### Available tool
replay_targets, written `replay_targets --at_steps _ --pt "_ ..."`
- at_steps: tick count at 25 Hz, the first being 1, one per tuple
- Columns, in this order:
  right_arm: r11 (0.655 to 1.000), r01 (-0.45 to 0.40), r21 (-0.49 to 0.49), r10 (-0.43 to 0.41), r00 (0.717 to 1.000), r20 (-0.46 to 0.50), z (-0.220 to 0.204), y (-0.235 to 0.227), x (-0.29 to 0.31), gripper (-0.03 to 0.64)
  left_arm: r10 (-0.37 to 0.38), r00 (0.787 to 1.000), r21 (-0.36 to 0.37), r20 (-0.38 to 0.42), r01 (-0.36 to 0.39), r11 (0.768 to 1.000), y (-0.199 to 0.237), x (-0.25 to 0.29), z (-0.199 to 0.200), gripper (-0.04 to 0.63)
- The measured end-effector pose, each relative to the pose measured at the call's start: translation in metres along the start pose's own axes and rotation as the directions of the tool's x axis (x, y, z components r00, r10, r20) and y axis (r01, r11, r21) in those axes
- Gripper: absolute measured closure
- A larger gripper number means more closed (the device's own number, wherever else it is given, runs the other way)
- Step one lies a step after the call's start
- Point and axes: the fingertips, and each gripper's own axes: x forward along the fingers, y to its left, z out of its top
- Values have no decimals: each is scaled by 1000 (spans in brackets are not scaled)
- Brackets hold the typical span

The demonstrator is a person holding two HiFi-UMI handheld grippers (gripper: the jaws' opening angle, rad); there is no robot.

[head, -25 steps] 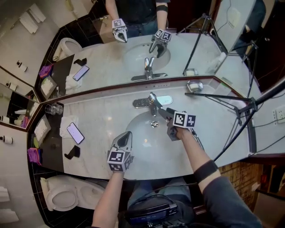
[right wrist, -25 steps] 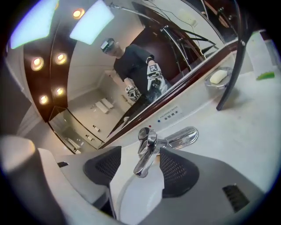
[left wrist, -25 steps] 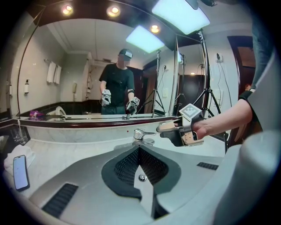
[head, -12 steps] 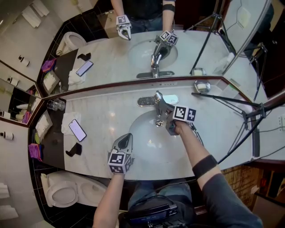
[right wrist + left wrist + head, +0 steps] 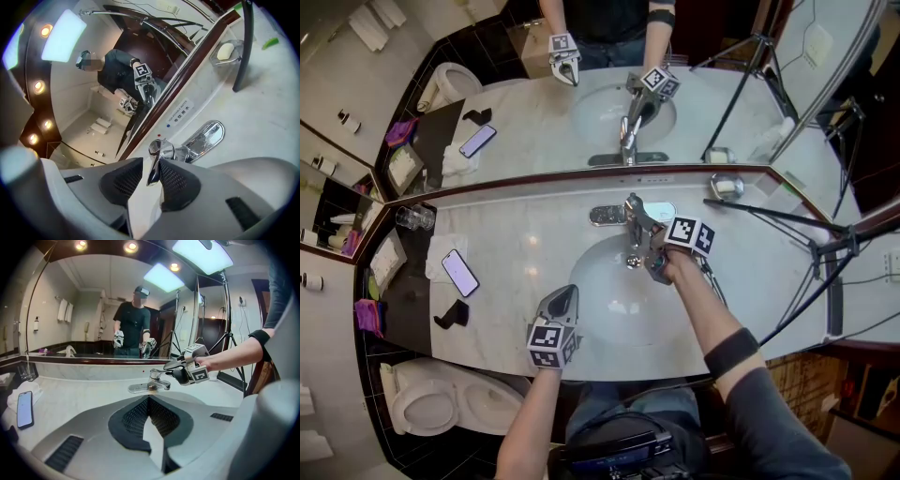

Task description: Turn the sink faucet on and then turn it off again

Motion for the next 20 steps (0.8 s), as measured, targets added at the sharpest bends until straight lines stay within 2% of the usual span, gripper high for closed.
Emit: replay_targets --at_steps 6,10,20 --pt "999 -18 39 17 1000 20 12 13 5 511 7 1000 -5 2 -7 1000 3 1 0 607" --pt "1000 -7 29 7 1000 19 18 20 11 465 15 1000 -11 9 -14 1000 6 -1 3 607" --pt "997 34 66 -35 999 17 21 16 14 476 18 1000 -24 11 -18 1000 8 -2 0 607"
